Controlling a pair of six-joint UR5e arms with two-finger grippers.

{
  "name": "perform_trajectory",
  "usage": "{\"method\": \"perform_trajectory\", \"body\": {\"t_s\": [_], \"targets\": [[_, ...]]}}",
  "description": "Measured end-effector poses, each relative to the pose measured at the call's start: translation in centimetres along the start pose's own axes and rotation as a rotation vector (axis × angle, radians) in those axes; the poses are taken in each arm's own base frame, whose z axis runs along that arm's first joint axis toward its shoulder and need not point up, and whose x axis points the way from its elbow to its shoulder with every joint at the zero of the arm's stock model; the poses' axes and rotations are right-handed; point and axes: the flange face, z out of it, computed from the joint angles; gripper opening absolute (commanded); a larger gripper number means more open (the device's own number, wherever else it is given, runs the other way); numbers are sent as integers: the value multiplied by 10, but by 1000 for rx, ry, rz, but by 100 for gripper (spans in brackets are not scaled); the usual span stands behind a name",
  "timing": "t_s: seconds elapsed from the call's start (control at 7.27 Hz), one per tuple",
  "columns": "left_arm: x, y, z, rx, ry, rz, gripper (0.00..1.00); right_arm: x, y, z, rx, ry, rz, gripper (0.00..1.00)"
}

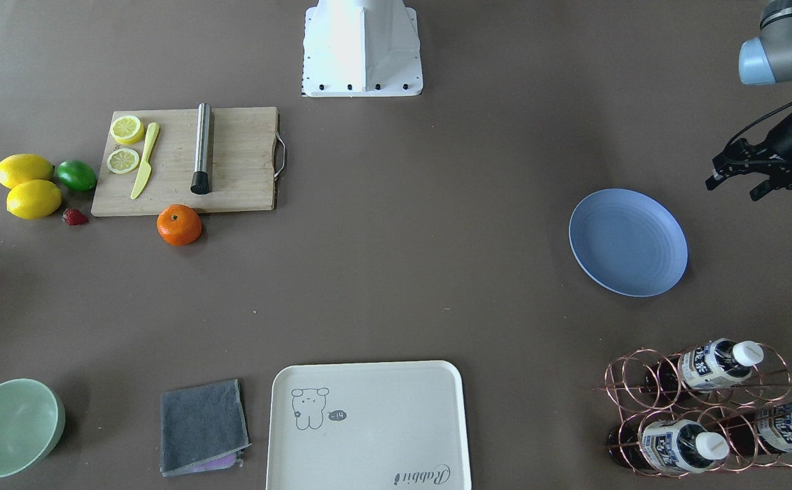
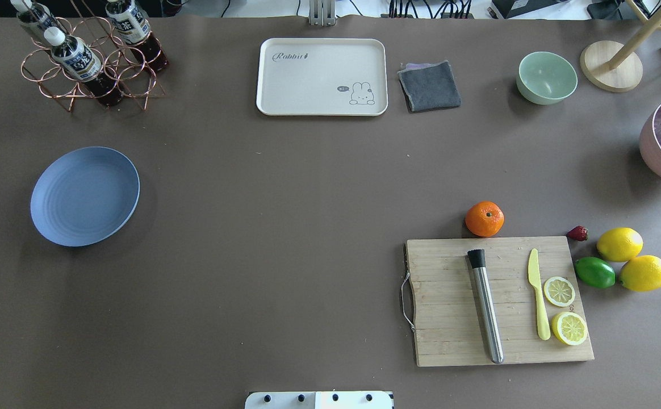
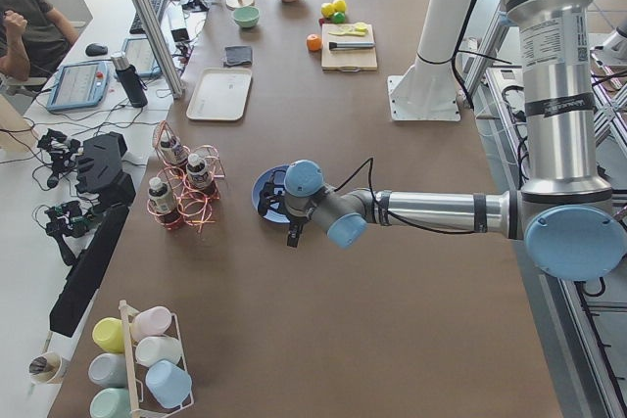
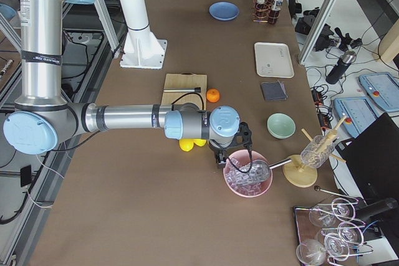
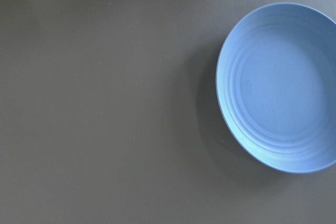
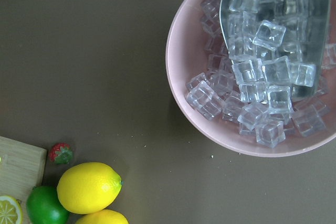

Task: Pick orange to plate
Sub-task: 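Push the blue plate inward with the left gripper while the right approaches the orange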

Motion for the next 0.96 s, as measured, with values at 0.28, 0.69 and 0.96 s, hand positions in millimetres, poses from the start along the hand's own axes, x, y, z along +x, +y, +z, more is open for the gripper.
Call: {"method": "perform_trajectory", "body": {"t_s": [0.28,0.69,0.96], "targets": [[14,-18,51,6,6,-22,55,-5,-1,4,-4,-5,-14,100],[18,-26,64,10,12,-47,0,-9,-3,4,-3,-4,-2,100],[30,-35,61,17,29,-61,0,-16,-10,5,-5,-4,12,100]]}}
